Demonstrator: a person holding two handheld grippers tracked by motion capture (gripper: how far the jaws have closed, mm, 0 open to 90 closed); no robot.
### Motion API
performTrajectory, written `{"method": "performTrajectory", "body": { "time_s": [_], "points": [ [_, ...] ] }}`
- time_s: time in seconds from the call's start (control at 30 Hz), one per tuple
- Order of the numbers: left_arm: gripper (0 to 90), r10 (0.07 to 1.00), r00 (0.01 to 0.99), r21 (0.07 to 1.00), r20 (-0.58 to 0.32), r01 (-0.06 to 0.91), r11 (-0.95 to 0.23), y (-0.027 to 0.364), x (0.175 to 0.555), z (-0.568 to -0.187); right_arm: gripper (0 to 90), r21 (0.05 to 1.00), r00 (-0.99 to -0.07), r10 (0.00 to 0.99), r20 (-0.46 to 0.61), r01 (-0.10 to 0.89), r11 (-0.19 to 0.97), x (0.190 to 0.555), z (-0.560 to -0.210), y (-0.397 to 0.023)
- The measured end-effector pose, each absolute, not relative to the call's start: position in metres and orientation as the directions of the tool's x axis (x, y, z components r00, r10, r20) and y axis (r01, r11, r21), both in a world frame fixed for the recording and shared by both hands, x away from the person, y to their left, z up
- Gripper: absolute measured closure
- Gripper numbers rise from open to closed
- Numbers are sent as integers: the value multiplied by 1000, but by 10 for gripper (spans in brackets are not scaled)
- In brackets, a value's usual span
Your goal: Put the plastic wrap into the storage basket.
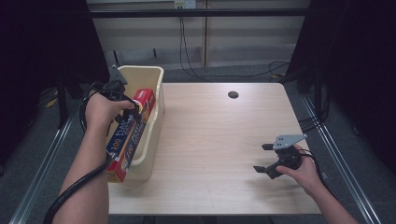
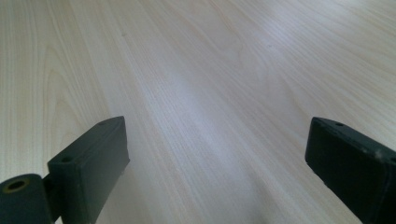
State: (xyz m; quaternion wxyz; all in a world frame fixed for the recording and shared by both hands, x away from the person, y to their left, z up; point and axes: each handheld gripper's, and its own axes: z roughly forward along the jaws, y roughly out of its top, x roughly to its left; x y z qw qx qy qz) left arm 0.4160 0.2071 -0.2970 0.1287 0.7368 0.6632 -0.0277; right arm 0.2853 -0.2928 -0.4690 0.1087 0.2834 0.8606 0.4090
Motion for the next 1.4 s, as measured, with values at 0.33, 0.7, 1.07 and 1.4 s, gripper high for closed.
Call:
{"method": "performTrajectory", "body": {
  "time_s": [0.33, 0.7, 1.07, 1.4],
  "points": [
    [404, 973, 123, 141, -195, 985, -96, 204, 418, -304, 58, 763, -816, 577, 41, 398, 509, 286, -470, -293],
    [403, 974, 125, 130, -190, 986, -101, 201, 420, -312, 60, 761, -817, 575, 41, 398, 512, 285, -470, -292],
    [403, 975, 123, 125, -183, 987, -101, 200, 421, -317, 60, 763, -816, 576, 37, 396, 511, 286, -470, -292],
    [401, 976, 116, 113, -186, 989, -95, 199, 423, -323, 61, 762, -818, 574, 39, 396, 512, 285, -470, -292]
  ]
}}
